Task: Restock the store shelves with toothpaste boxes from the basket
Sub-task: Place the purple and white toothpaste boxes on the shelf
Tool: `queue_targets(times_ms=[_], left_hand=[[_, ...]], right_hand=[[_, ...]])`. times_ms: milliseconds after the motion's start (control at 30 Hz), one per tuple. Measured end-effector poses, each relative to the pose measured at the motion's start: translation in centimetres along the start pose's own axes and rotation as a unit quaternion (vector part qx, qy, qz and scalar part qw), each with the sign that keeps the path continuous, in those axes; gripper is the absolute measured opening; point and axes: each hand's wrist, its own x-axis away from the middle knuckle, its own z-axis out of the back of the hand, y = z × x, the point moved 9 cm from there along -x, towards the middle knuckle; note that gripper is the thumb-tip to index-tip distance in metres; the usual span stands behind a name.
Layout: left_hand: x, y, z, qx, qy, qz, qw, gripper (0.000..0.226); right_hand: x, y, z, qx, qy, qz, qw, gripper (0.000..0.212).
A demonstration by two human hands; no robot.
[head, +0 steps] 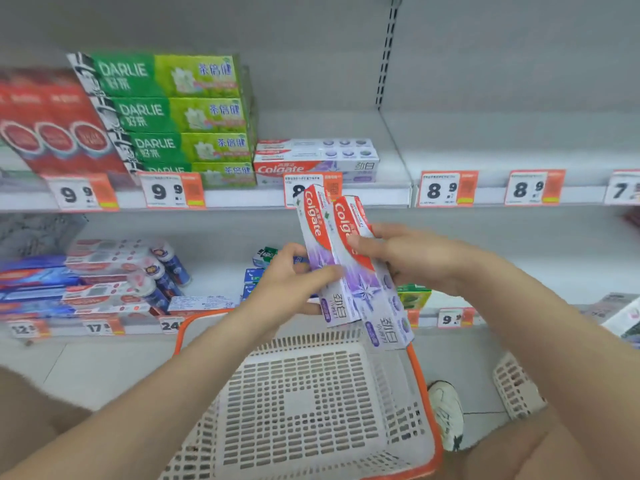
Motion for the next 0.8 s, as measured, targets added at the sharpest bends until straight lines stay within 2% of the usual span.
queue_targets(times_ms=[67,133,200,267,367,400,467,567,633,700,767,800], left_hand=[[0.8,1.4,-0.2,0.010,-0.020,0.007,1.000,0.038],[1.3,2.6,-0.5,-0.001,-0.030,-0.004,1.000,0.039],[1.5,4.0,-0.5,-0.008,-0.034,-0.020,0.999,0.041],[1.3,5.4,-0.7,-0.004,-0.052,-0.035,0.998,0.042],[1.1,7.8,-0.3,0.004,-0.061,-0.069,0.996,0.046],[1.0,8.6,0.0,0.003,-0.054,-0.083,0.995,0.046],[0.9,9.5,0.5,-0.003,-0.038,-0.104,0.994,0.046],[0.7,9.9,0.8,-0.019,-0.051,-0.119,0.991,0.053],[0.4,10.3,0.5,-0.045,-0.093,-0.128,0.986,0.064],[-0.3,11.5,1.1,-0.103,-0.078,-0.151,0.980,0.062],[-1.3,13.0,3.3,-0.212,0.027,-0.184,0.959,0.051],[-1.7,13.7,4.6,-0.283,0.092,-0.197,0.934,0.048]], right_hand=[[0.4,-1.4,1.0,-0.029,0.030,0.038,0.998,0.033],[0.6,-2.7,2.8,-0.025,0.122,0.077,0.989,0.036],[0.8,-3.1,4.6,0.014,0.240,0.078,0.967,0.041],[0.4,-3.4,5.3,0.051,0.302,0.073,0.949,0.045],[-0.5,-4.5,3.8,0.020,0.263,0.084,0.961,0.053],[-0.7,-5.1,2.8,0.009,0.234,0.099,0.967,0.050],[-1.0,-6.2,1.2,-0.013,0.187,0.122,0.975,0.029],[-1.9,-6.5,1.4,-0.012,0.222,0.116,0.968,0.049],[-1.8,-7.7,2.4,0.015,0.280,0.141,0.949,0.053],[-1.2,-9.5,3.3,0.083,0.338,0.182,0.920,0.054],[-0.3,-11.6,4.0,0.200,0.387,0.228,0.871,0.059],[-0.2,-12.4,4.1,0.262,0.400,0.245,0.843,0.067]])
